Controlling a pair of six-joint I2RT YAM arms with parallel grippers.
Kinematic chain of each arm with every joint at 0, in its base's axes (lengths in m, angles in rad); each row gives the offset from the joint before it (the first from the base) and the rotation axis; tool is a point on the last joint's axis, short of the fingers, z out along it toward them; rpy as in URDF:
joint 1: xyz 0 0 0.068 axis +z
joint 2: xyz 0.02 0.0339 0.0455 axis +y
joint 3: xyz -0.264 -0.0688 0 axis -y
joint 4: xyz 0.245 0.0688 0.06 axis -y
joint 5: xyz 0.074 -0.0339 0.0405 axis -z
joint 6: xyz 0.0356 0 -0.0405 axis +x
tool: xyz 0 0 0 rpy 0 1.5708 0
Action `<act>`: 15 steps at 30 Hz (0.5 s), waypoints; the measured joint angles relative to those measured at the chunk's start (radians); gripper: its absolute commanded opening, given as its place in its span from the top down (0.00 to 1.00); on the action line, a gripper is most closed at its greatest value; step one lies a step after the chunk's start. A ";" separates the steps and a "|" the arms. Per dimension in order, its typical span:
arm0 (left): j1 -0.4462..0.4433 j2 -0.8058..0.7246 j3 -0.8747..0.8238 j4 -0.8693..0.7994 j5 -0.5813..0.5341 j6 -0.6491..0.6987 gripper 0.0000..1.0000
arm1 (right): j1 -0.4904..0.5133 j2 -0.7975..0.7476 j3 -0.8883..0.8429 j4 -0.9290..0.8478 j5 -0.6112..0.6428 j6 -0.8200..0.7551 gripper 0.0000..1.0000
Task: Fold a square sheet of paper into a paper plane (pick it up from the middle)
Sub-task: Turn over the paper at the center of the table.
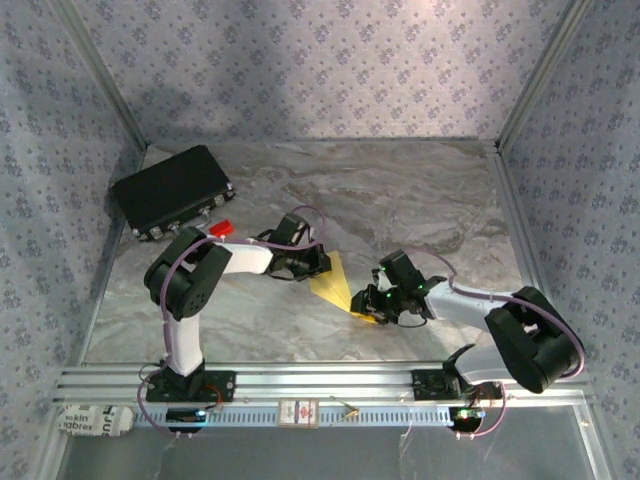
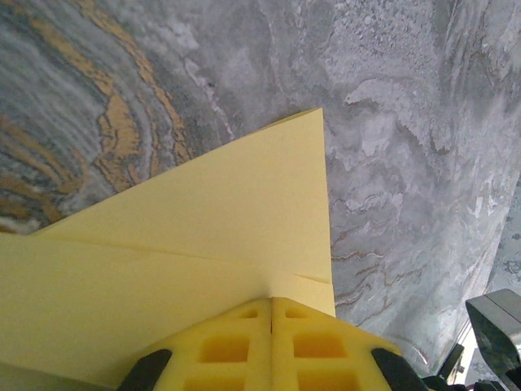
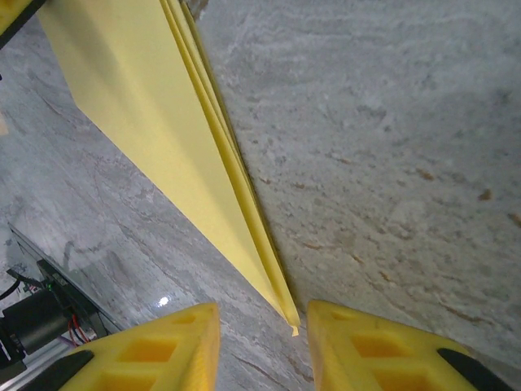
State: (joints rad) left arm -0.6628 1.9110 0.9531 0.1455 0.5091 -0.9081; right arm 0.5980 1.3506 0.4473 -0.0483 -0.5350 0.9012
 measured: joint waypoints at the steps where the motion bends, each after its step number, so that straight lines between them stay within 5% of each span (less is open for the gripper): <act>1: 0.000 0.000 0.000 0.001 0.000 0.000 0.95 | 0.000 0.001 0.000 0.000 0.000 0.000 0.68; 15: 0.000 0.000 -0.001 0.002 0.000 -0.003 0.95 | -0.012 0.011 0.000 0.082 -0.011 0.001 0.67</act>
State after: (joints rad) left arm -0.6628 1.9110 0.9524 0.1474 0.5091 -0.9115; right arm 0.5861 1.3617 0.4477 0.0334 -0.5465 0.9020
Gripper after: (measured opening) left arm 0.050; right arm 0.326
